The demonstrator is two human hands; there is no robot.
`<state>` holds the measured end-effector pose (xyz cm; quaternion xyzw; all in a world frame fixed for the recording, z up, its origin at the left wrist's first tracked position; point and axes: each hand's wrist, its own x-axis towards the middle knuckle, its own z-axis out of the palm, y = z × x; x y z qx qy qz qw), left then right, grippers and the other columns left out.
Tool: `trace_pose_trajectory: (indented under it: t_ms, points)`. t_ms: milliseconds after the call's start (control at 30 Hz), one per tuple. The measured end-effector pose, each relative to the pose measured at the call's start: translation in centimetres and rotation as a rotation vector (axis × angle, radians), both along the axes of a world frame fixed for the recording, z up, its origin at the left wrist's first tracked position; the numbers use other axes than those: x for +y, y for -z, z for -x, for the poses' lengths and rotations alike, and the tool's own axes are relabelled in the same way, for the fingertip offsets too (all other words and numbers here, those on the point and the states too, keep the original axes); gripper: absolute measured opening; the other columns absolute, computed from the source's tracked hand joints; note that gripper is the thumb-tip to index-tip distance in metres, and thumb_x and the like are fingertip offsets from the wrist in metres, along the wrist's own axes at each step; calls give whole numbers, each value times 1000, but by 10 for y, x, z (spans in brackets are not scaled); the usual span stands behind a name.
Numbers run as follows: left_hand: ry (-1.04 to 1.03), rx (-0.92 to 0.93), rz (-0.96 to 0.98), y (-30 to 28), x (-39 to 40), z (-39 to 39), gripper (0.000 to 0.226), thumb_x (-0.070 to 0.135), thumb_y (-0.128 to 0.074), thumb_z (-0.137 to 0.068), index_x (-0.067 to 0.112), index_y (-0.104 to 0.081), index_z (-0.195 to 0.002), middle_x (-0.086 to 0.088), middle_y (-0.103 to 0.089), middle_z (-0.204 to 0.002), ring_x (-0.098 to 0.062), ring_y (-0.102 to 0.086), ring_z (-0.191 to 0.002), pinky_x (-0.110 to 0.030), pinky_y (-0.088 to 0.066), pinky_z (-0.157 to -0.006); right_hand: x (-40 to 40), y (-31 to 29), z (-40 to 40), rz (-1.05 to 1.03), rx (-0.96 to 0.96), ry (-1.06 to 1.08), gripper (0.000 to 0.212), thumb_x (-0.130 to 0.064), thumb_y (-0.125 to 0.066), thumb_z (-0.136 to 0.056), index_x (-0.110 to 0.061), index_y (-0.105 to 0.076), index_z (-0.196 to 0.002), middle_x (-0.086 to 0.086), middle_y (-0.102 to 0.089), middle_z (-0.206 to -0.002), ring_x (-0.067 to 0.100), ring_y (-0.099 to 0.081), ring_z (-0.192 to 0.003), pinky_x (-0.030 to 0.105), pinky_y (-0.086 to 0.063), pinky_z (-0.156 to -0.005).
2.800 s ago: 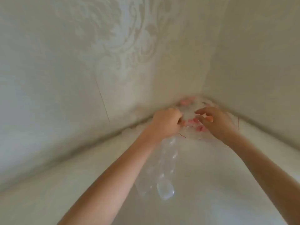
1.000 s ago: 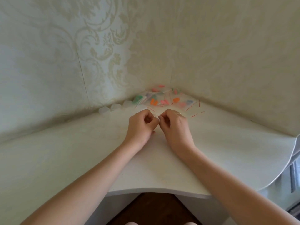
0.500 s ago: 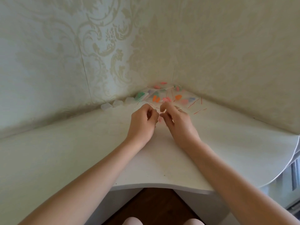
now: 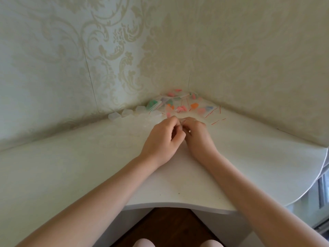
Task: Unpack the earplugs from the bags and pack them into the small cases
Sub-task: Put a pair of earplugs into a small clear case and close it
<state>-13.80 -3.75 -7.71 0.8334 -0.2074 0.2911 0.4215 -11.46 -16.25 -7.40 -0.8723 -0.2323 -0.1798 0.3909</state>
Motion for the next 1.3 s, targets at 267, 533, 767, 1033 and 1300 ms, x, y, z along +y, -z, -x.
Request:
trace_pose_trajectory:
  t_ms: [267,533,767,1033,1300]
  points:
    - [-21,11,139,-1,-1,3,21,33,-42,-88,16,-46,-75,3,-49,-57,-13,-47,-50,-30,-39,-51,1,-3,-5,-283,208,61,28,-2,-47,-90,-16,-66,-106,3,-63,-110,11,-57,-73,13,-45,-74]
    - [62,435,767,-11,11,-9,23,14,-43,-100,1,-59,-88,-5,-61,-80,-11,-67,-65,-27,-56,-55,2,-6,-5,-438,328,-221,48,-15,-64,-90,-51,-49,-118,-4,-62,-104,11,-43,-59,19,-41,-62]
    - [-1,386,616,-5,14,-13,9,11,-66,-87,9,-72,-81,-8,-67,-75,-11,-65,-68,-20,-53,-55,3,-5,-3,-418,281,-215,26,-18,-62,-91,-40,-61,-106,-7,-61,-82,16,-50,-71,22,-39,-59]
    - [26,467,859,-7,13,-14,7,4,-61,-89,6,-66,-84,-8,-69,-68,-14,-68,-57,-20,-55,-57,3,-6,-5,-420,255,-92,15,-17,-69,-85,-27,-58,-80,-6,-59,-73,16,-53,-69,16,-39,-54]
    - [-60,421,781,-6,17,-14,15,2,-71,-80,3,-57,-74,-21,-69,-79,-27,-71,-70,-30,-59,-68,-1,2,-8,-146,96,-63,14,-38,-65,-87,-29,-69,-96,-10,-67,-91,10,-51,-70,28,-45,-71]
